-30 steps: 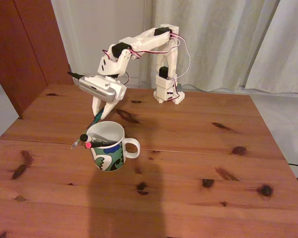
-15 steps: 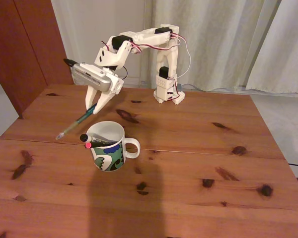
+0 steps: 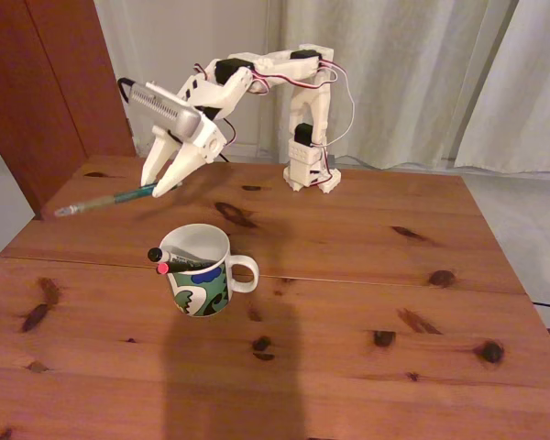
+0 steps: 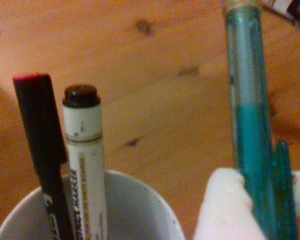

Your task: Clean up the desk and place the pens and markers into the cup

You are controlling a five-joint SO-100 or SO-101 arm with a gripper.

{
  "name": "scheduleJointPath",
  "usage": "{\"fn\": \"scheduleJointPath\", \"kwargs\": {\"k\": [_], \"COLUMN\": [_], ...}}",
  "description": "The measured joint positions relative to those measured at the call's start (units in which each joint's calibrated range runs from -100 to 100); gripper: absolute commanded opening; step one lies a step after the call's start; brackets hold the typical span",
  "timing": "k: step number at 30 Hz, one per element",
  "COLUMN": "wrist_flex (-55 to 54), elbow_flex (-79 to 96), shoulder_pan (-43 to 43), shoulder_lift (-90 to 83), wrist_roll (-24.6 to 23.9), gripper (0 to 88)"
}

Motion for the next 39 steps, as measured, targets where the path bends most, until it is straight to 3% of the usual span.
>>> {"fn": "scheduleJointPath", "kwargs": {"k": [19, 27, 39], "wrist_flex": [-19.7, -28.5, -29.9], "elbow_flex": [31.5, 33.5, 33.5], "shoulder_pan": [-1.8, -1.9, -1.9], "shoulder_lift": [-21.0, -21.3, -18.3], "wrist_roll": [0.0, -2.0, -2.2], "gripper": [0.8, 0.8, 0.8]}}
